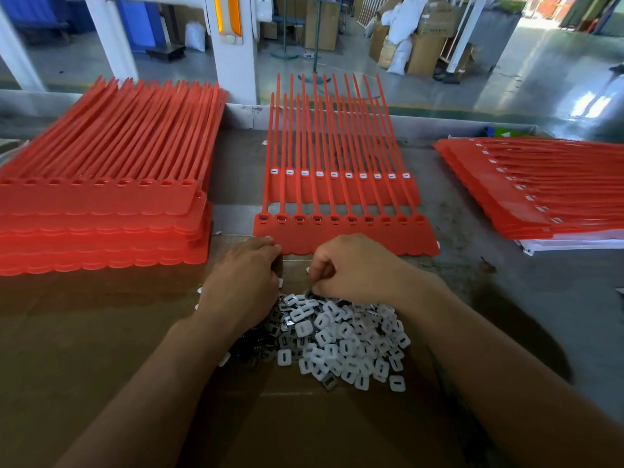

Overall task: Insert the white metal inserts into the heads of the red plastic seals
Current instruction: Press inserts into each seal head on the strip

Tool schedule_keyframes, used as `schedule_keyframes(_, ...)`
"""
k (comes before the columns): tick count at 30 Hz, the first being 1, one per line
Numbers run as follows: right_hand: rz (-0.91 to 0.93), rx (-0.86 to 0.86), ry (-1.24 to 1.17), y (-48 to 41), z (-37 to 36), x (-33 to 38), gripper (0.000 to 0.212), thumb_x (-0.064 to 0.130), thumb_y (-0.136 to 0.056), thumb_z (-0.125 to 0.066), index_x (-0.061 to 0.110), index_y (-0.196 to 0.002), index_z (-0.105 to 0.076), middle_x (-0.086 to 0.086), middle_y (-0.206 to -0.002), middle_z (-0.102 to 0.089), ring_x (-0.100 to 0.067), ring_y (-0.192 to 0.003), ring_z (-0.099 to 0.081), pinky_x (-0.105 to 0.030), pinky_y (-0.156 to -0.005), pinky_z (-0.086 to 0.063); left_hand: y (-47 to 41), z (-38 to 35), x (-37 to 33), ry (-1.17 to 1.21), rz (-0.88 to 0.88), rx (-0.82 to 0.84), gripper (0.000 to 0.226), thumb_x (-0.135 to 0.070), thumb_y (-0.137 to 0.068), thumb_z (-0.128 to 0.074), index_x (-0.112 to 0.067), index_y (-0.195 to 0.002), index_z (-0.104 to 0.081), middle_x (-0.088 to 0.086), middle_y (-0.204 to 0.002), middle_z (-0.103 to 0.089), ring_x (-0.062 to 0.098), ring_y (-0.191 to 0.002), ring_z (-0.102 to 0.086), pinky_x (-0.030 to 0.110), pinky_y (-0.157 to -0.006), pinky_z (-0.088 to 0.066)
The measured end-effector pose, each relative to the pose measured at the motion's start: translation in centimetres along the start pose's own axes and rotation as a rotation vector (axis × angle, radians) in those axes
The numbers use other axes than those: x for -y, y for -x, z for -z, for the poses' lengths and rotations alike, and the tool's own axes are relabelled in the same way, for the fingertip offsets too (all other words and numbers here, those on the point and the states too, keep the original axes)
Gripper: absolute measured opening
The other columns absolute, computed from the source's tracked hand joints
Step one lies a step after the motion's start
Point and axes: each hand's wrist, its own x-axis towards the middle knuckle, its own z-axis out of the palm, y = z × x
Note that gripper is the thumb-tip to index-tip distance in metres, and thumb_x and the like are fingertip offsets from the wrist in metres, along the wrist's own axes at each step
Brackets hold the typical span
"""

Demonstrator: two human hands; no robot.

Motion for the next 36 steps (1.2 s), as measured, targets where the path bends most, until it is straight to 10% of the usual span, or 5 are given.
schedule_keyframes(12, -0.019, -0.019, -0.053, -0.2, -0.2, -0.1, 0.011, 0.011, -0.084, -0.060, 0.021, -0.081, -0.057, 0.010, -0.087, -0.056, -0.008, -0.082, -0.054, -0.020, -0.068, -0.045, -0.1, 0.1, 0.1, 0.005, -0.013, 0.015, 0.050, -0.010, -0.084, -0.050, -0.016, -0.134, -0.046, -0.002, -0.146, -0.035, 0.016, -0.134, -0.030, 0.033, -0.111, -0.025)
schedule_keyframes(29, -0.345, -0.631, -0.324, -2.5, 2.2, -10.2, 0.008, 0.008, -0.083, -0.063, 0.015, -0.081, -0.064, 0.012, -0.072, -0.054, 0.001, -0.068, -0.046, -0.020, -0.067, -0.035, -0.2, -0.1, 0.1, 0.012, -0.011, 0.004, 0.049, -0.008, -0.085, -0.045, -0.016, -0.133, -0.047, -0.002, -0.145, -0.036, 0.016, -0.134, -0.031, 0.033, -0.112, -0.024)
schedule_keyframes(36, -0.381, -0.536, -0.308, -3.1, 2.4, -11.3, 0.016, 0.011, -0.091, -0.052, 0.014, -0.081, -0.065, 0.010, -0.076, -0.053, 0.001, -0.066, -0.044, -0.020, -0.058, -0.032, -0.1, 0.0, 0.1, 0.018, -0.001, 0.002, 0.049, -0.007, -0.085, -0.043, -0.016, -0.133, -0.047, -0.004, -0.146, -0.036, 0.014, -0.134, -0.030, 0.032, -0.111, -0.024)
